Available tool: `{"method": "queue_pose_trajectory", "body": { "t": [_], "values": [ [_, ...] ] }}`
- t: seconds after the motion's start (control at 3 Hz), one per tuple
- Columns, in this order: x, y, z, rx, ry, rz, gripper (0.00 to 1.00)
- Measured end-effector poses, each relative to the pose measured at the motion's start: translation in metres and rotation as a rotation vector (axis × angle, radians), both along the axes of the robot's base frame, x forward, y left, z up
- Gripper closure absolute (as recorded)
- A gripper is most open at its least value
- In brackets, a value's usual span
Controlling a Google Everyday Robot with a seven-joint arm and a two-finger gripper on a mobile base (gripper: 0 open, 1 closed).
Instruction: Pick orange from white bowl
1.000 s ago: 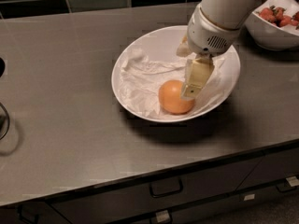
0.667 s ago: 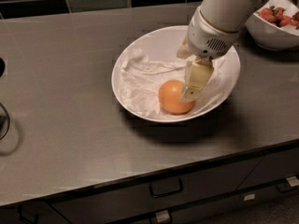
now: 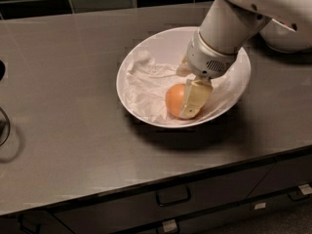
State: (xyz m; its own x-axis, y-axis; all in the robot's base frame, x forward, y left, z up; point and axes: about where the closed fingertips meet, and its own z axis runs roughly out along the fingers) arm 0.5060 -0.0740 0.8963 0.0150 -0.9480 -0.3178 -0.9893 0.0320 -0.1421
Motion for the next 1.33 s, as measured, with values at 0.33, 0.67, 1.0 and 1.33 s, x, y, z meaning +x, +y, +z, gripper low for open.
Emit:
{"method": "queue_pose_trajectory", "body": {
  "t": [0.33,0.67,1.0,1.33],
  "values": [
    [0.0003,0.0,-0.0038,-0.003,0.003,-0.002,0.42],
    [-0.0001,-0.0006,-0.0064,-0.006,0.007,-0.004,0.35],
    [-0.0003,-0.0011,-0.0085,-0.008,0.012,-0.005,0.34],
    [-0.0009,-0.0014,-0.0106,-0.011,0.018,-0.004,0.31]
  ]
}}
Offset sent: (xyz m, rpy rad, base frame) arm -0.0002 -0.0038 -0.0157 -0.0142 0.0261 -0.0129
